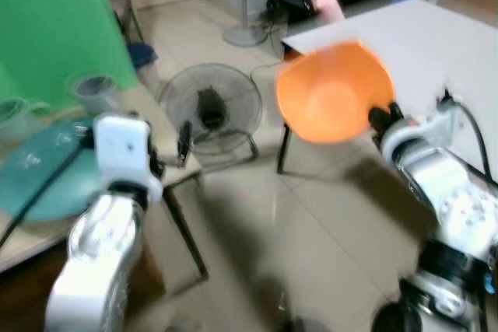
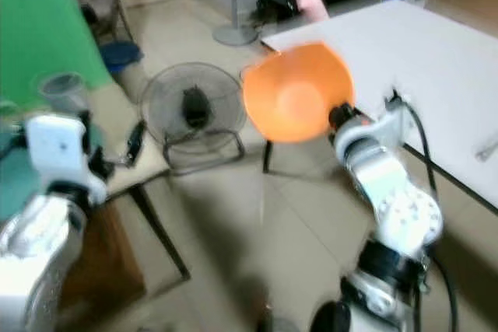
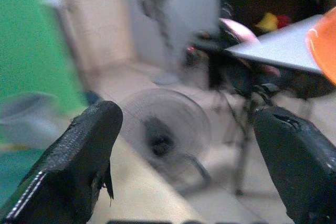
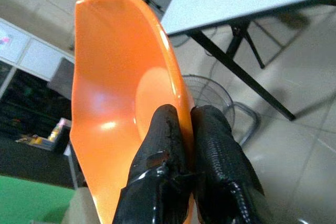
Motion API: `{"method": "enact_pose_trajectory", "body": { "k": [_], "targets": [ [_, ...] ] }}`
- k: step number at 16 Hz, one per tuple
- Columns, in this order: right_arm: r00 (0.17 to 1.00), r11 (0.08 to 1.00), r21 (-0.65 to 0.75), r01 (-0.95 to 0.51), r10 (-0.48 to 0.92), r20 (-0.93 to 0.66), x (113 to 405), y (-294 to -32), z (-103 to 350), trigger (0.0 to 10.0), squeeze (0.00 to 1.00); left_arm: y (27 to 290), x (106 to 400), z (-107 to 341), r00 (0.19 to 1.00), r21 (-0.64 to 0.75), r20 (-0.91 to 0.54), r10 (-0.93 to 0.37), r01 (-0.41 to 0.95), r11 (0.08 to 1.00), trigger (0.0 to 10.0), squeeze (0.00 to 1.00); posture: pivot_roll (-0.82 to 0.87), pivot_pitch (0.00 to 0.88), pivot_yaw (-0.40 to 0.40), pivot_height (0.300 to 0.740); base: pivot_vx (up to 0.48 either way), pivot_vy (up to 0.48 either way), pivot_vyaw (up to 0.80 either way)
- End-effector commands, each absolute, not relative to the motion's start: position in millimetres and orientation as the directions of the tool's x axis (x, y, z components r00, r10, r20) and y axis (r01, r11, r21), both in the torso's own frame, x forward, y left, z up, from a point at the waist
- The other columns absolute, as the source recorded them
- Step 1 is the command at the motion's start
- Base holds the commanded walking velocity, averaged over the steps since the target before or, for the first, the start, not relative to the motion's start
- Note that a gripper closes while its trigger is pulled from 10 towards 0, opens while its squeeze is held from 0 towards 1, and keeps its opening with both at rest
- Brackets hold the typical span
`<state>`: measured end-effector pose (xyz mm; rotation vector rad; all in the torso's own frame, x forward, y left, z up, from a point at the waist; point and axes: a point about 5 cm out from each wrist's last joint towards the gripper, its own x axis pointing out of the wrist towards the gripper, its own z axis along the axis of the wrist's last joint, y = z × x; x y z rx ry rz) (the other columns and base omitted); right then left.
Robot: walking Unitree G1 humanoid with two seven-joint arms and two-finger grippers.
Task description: Setting the table
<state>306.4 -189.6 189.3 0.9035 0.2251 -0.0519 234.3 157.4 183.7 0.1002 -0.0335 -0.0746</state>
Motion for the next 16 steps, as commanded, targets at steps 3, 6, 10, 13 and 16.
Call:
{"method": "enact_pose_trajectory", "body": {
  "k": [3,6,10,13,16],
  "targets": [
    [0.984,0.636,0.764,0.104,0.049,-0.174,307,-182,200,10.0,0.00,161,237,188,0.997,0.120,0.044,-0.064,0.058,0.991,10.0,0.00,-0.10,0.037,0.037,0.740,0.282,0.000,-0.69],
    [0.986,0.666,0.739,0.106,0.029,-0.167,311,-182,202,10.0,0.00,167,240,190,0.998,0.124,0.050,-0.048,0.041,0.991,10.0,0.00,-0.10,0.036,0.037,0.740,0.291,0.000,0.00],
    [0.984,0.710,0.696,0.107,0.024,-0.175,314,-175,199,10.0,0.00,176,241,191,0.998,0.125,0.053,-0.024,0.017,0.992,10.0,0.00,-0.10,0.031,0.031,0.740,0.317,0.000,0.00],
    [0.984,0.712,0.696,0.095,0.038,-0.173,315,-172,197,10.0,0.00,175,240,189,0.999,0.123,0.050,-0.022,0.016,0.992,10.0,0.00,-0.10,0.023,0.032,0.740,0.335,0.000,0.00],
    [0.985,0.708,0.701,0.087,0.044,-0.166,318,-171,197,10.0,0.00,175,242,189,0.998,0.122,0.049,-0.028,0.022,0.992,10.0,0.00,-0.10,0.012,0.032,0.740,0.336,0.000,0.00]
  ]
}}
